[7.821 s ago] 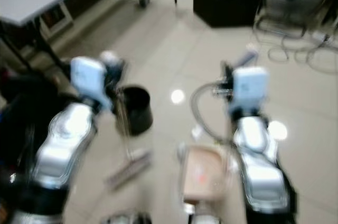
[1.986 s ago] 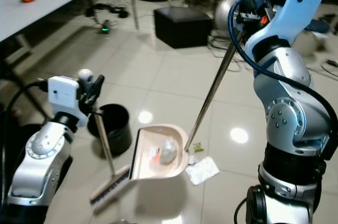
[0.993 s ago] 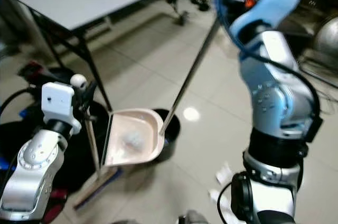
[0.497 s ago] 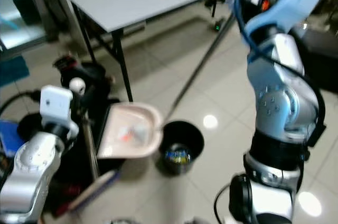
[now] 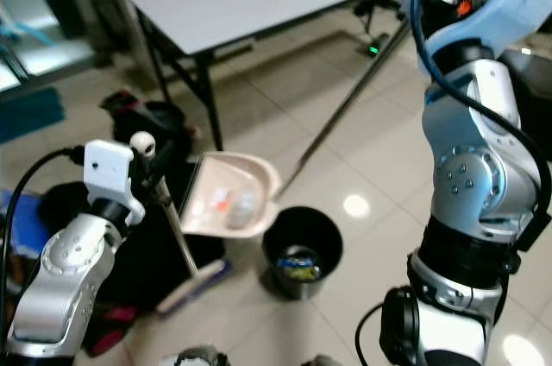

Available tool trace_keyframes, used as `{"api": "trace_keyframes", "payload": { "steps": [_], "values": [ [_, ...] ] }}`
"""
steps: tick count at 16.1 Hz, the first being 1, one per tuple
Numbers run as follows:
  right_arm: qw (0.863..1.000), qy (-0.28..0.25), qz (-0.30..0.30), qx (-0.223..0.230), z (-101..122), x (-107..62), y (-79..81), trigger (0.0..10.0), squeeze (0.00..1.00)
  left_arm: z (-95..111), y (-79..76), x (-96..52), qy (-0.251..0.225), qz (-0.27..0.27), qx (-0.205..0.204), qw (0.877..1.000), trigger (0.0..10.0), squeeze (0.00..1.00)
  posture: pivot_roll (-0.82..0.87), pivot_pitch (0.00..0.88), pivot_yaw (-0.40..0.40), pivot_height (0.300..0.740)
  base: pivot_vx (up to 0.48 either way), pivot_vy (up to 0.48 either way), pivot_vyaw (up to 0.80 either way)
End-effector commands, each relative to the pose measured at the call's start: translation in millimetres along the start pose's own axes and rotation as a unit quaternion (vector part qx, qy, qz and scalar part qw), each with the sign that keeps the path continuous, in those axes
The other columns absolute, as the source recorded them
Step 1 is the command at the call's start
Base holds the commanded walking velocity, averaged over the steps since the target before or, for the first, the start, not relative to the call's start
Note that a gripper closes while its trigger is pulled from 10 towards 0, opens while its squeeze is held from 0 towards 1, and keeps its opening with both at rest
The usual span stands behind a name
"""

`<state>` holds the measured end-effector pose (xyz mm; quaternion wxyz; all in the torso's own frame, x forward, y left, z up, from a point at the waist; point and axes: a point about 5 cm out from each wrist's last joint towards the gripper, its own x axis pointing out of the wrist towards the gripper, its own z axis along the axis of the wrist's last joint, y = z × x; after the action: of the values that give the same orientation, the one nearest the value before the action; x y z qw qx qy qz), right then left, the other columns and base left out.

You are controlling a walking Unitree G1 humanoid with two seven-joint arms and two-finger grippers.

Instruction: Sweep floor

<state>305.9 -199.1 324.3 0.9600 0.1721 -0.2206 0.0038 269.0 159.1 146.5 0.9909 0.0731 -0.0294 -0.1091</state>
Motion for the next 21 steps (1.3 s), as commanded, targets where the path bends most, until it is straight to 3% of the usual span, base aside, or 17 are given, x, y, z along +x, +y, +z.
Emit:
{"api": "trace_keyframes", "payload": {
  "steps": [1,3,13,21],
  "values": [
    [0.999,-0.033,0.004,-0.024,17,-2.5,0.8,10.0,0.00,4,-0.8,2.2,-0.012,-0.005,0.010,1.000,10.0,0.00,-0.02,0.041,0.079,0.740,0.000,0.000,0.00],
    [0.998,-0.044,-0.009,-0.051,20,-2.3,-5.0,10.0,0.00,2,-4.9,4.3,-0.010,-0.010,0.003,1.000,10.0,0.00,-0.02,0.043,0.076,0.740,0.000,0.000,0.00],
    [0.989,-0.075,-0.092,-0.093,17,-4.0,-33.0,10.0,0.00,-1,-3.3,3.3,-0.003,-0.011,0.000,1.000,10.0,0.00,-0.01,0.049,0.073,0.740,0.000,0.000,0.00],
    [0.982,-0.084,-0.083,-0.148,4,2.2,-34.0,10.0,0.00,-1,-7.3,-0.1,-0.003,-0.015,-0.003,1.000,10.0,0.00,-0.01,0.070,0.069,0.740,0.000,0.000,0.00]
  ]
}}
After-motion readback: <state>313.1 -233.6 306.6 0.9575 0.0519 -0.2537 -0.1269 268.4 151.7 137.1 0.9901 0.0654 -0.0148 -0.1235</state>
